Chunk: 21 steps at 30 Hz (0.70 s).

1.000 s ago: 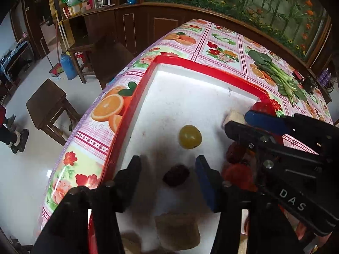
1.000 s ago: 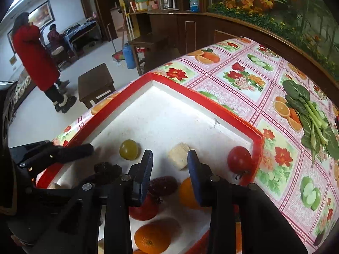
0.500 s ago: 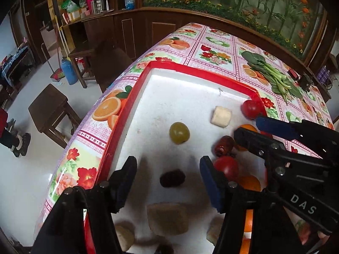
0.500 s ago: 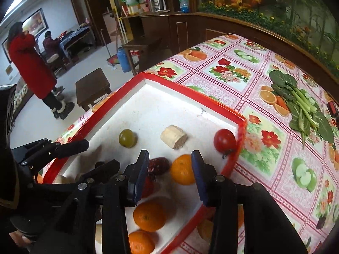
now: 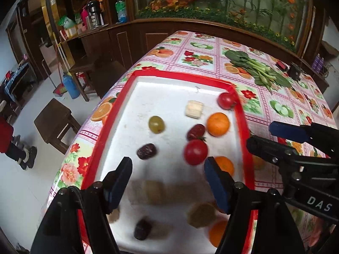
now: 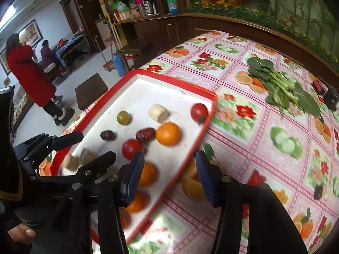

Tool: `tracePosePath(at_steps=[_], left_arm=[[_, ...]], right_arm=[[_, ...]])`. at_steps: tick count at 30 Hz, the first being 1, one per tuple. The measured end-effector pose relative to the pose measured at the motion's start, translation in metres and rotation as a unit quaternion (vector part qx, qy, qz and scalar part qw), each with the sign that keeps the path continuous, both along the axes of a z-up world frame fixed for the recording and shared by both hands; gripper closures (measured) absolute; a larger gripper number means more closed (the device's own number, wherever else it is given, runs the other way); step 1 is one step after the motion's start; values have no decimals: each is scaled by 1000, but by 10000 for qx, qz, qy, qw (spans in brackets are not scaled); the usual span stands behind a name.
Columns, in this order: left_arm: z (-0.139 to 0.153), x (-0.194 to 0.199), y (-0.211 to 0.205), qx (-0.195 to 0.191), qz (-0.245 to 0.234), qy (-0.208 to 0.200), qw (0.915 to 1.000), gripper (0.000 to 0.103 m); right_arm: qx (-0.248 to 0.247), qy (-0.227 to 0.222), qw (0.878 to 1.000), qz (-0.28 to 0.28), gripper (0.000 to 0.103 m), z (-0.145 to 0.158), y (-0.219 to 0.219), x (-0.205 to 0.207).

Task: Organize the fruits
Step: 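Move both open tools back over the items on the tablecloth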

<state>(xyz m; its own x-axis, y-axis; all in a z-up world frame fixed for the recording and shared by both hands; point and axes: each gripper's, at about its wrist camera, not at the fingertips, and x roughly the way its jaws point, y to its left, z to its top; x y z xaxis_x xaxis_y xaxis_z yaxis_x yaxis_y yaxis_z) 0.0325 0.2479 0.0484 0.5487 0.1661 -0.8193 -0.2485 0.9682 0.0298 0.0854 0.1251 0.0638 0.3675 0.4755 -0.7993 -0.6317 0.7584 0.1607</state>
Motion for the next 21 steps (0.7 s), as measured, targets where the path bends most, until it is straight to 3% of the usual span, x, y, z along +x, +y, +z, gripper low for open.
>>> tracePosePath(at_steps=[6, 13, 21], left_arm=[[9, -8, -29, 124, -90, -99, 9998, 24], [6, 0, -81, 155, -503, 25, 9986, 24], [4, 19, -150, 230, -1088, 172, 9936, 24]], right_arm=[[149, 234, 9993, -235, 49, -6, -46, -16], [235, 555, 9959, -681, 48, -25, -117, -35], [228, 548, 9827, -1756, 47, -30, -224, -20]])
